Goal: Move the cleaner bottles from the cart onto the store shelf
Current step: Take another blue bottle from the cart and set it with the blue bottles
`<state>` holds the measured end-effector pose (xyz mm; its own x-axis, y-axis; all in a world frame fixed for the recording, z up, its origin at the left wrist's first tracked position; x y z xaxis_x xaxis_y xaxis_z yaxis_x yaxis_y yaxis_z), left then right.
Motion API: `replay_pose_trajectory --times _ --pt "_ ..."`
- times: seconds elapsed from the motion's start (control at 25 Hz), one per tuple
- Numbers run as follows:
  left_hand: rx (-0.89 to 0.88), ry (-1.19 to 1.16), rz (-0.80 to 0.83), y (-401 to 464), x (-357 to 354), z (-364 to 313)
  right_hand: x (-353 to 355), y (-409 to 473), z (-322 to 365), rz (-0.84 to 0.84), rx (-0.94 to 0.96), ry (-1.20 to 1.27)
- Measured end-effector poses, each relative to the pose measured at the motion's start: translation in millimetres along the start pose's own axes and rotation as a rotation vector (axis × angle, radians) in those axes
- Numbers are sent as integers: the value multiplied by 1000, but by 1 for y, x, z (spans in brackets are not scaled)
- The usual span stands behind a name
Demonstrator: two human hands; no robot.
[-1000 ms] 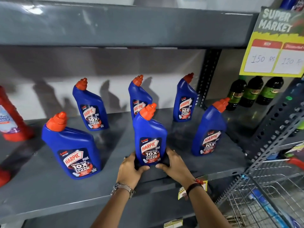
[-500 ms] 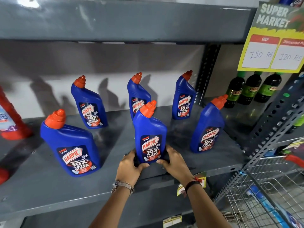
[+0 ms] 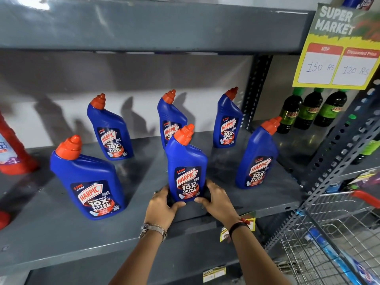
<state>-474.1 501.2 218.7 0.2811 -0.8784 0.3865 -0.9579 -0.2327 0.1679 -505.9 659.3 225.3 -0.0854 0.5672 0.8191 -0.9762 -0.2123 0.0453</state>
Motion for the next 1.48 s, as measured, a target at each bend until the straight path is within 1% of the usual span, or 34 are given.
replay_pose_trajectory --times 0.08,0.12,0.2,0.28,0.32,0.36,0.4,0.44,0.48,0.52,0.6,0.64,0.68,0.72,0.76,0.84,0.92,1.2,1.48 --pt "-15 -21 7 -3 1 -1 1 -4 1 20 -38 47" --pt "-17 -39 2 -6 3 0 1 -9 2 -6 -79 84" --pt "-42 -62 -64 -18 17 4 -1 -27 7 -155 -212 157" --pt "-81 -50 -232 -35 43 17 -12 -48 24 -291 -273 229" --pt "-75 -41 -343 -43 60 26 -22 -54 37 -310 -246 248" --pt "-46 -36 -452 -48 79 33 -35 -56 51 -294 -186 257" --pt "-3 -37 -549 -51 99 38 -49 -56 66 -257 -108 268" --pt "50 -43 -611 -52 119 43 -62 -52 82 -209 -30 263" --pt "98 -62 -610 -49 136 44 -74 -46 97 -149 34 248" --pt "138 -91 -547 -43 151 46 -83 -40 110 -70 82 229" --pt "189 -145 -314 -29 166 48 -97 -23 132 104 126 209" --pt "221 -139 -198 -24 167 48 -102 -15 139 161 123 190" --pt "235 -114 -136 -21 167 49 -105 -9 144 183 121 139" --pt "227 -94 -111 -17 166 51 -107 -4 148 175 122 70" --pt "213 -84 -105 -15 164 51 -107 -1 150 145 109 21" --pt "186 -78 -90 -13 161 51 -106 -4 150 51 43 56" --pt "169 -35 -74 -11 158 53 -106 -9 147 0 22 59" --pt "153 -44 -130 -18 160 47 -111 -11 148 -50 74 -75" --pt "145 -23 -108 -17 161 51 -114 -10 147 -47 48 -96"
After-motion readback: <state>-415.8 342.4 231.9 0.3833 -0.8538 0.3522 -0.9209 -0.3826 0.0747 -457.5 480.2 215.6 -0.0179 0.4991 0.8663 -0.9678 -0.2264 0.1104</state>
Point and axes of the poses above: each hand's wrist, its own y-axis towards the middle knuckle, its own x-axis out of the back of the hand, z = x × y, the point moved 2 cm from there along y, towards the middle knuckle, and after that the axes turned 15 degrees about -y, right-handed, at the moved point
